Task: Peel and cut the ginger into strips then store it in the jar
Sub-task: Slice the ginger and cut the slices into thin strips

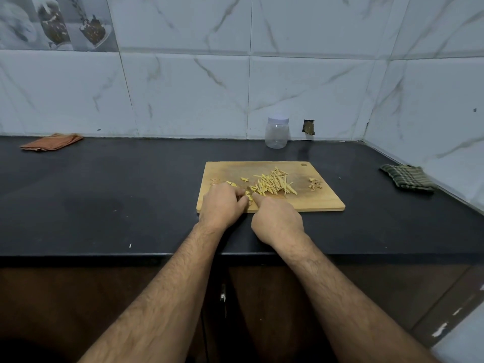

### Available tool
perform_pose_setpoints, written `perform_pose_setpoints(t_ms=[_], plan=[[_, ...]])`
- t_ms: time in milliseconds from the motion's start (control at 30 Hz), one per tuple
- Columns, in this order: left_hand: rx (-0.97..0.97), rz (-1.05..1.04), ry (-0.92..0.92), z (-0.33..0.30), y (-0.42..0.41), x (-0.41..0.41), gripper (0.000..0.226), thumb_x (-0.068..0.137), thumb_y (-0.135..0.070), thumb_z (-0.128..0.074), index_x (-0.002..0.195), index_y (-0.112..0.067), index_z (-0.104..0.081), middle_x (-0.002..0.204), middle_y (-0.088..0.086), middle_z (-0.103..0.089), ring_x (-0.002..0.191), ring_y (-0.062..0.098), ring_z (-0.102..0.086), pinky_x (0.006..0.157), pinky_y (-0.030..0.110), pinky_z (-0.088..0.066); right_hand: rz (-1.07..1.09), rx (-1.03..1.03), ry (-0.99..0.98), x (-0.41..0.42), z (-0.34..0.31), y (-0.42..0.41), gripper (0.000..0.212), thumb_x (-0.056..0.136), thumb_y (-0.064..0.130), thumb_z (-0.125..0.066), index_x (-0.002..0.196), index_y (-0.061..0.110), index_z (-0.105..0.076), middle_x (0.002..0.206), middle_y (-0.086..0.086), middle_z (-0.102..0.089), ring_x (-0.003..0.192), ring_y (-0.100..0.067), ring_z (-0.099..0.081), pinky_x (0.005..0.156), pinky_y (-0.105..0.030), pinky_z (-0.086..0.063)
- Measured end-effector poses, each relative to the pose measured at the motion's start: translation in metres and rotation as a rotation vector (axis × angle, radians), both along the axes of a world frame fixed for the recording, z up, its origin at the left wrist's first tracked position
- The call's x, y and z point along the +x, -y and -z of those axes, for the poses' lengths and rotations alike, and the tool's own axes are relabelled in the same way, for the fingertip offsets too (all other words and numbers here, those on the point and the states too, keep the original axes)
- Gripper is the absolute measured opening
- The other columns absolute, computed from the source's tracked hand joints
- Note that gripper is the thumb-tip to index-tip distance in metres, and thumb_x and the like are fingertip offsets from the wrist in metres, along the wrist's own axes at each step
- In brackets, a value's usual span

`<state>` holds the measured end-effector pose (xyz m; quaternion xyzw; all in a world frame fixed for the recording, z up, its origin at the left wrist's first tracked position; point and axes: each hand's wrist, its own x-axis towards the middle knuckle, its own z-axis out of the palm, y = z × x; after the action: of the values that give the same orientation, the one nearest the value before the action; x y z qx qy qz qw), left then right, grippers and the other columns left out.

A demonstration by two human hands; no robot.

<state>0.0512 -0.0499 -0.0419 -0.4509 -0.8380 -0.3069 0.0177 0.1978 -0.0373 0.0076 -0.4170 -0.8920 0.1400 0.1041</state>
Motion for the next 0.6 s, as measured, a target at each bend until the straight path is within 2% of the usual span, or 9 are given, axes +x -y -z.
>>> perform_pose_setpoints(t_ms=[167,367,600], plan=[[-0.018,0.003,-0.017,-0.0002,-0.0003,-0.0005,0.025,0.09,-0.035,-0.055,0.103,-0.033,-0.077,0.093,-0.006,-0.075,0.087,0.021,-0.065,0.078,0.038,-0.056,-0.022,0.018,-0.01,-0.0021,0.001,-0.0002,0.062,0.095,0.011,-0.047,0.151,0.034,-0.037,0.136,-0.002,-0.058,0.122,-0.024,-0.054,0.093,-0.035,-0.046],[-0.007,0.007,-0.014,0.0004,-0.0017,-0.0014,0.028,0.091,-0.037,-0.056,0.113,-0.034,-0.074,0.106,-0.009,-0.075,0.097,0.02,-0.066,0.083,0.038,-0.056,-0.042,0.03,0.0,-0.0034,0.0003,-0.0014,0.057,0.094,0.01,-0.046,0.147,0.032,-0.044,0.13,-0.002,-0.061,0.118,-0.024,-0.056,0.088,-0.035,-0.047],[-0.023,0.003,-0.055,0.0003,-0.0014,-0.001,0.024,0.095,-0.036,-0.056,0.108,-0.031,-0.076,0.108,-0.006,-0.074,0.104,0.022,-0.064,0.087,0.04,-0.054,-0.054,0.027,0.036,-0.0024,-0.0006,0.0003,0.057,0.094,0.01,-0.047,0.147,0.032,-0.043,0.128,-0.004,-0.061,0.116,-0.025,-0.057,0.081,-0.034,-0.046]])
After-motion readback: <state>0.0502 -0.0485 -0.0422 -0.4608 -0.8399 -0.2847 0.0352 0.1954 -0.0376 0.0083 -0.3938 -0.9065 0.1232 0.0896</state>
